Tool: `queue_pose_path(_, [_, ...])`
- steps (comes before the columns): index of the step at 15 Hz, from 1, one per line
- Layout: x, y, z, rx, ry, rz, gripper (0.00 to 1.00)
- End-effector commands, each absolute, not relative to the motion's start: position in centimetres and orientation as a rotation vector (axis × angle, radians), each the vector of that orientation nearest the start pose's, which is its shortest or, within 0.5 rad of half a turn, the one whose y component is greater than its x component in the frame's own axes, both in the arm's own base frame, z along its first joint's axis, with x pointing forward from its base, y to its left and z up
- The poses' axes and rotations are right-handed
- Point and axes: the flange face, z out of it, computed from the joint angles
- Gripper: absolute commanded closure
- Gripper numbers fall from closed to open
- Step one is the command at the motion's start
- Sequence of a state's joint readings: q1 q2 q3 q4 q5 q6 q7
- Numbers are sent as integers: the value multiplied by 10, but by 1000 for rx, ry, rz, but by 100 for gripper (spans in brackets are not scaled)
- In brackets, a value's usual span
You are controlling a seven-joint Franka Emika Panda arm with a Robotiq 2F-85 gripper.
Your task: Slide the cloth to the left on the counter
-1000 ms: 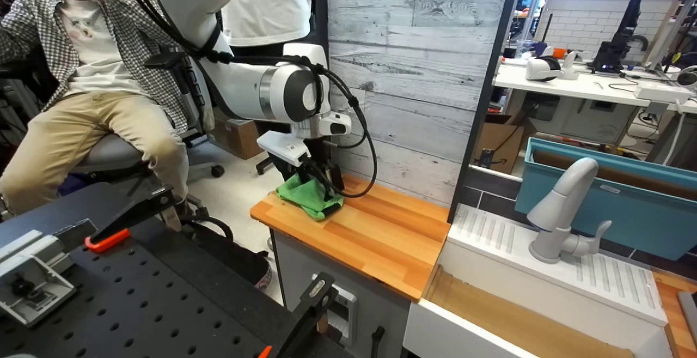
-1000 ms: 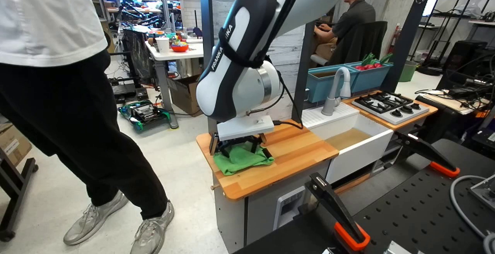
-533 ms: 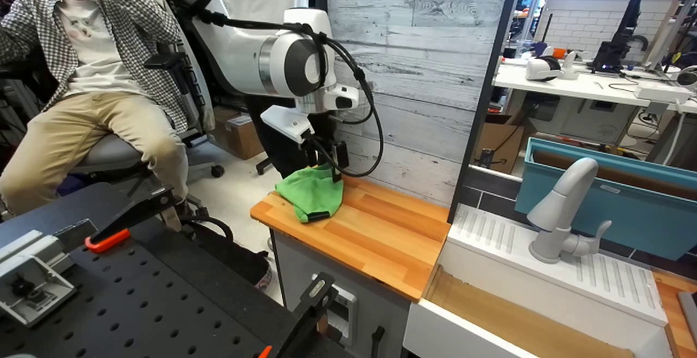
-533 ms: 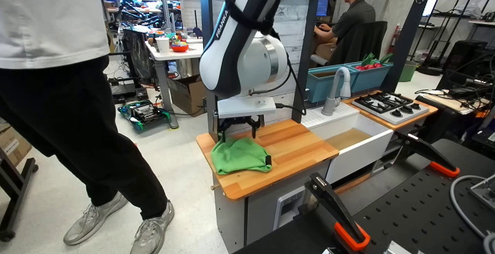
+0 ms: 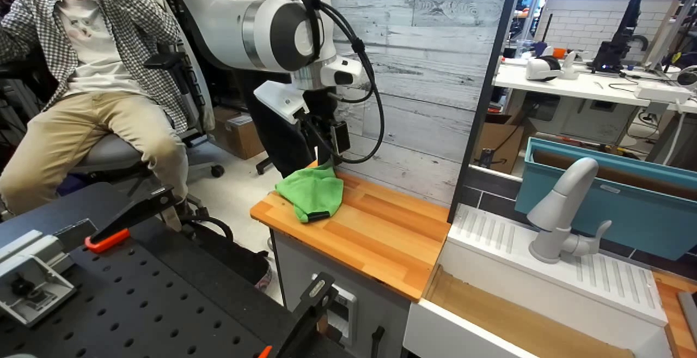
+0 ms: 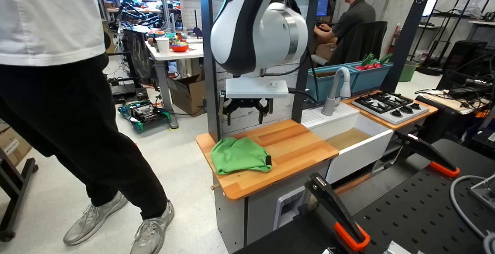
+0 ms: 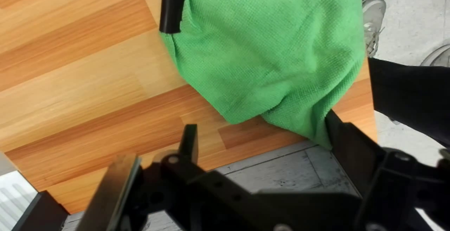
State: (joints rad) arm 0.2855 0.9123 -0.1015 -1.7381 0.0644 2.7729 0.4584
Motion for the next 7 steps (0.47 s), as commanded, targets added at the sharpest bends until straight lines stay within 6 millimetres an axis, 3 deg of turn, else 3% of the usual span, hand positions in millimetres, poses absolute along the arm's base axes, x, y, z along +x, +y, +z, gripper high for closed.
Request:
queue_pose_path(1, [640, 119, 73, -3109, 457, -209, 0])
queue_pose_path(7, [629, 115, 80, -3113, 467, -188, 0])
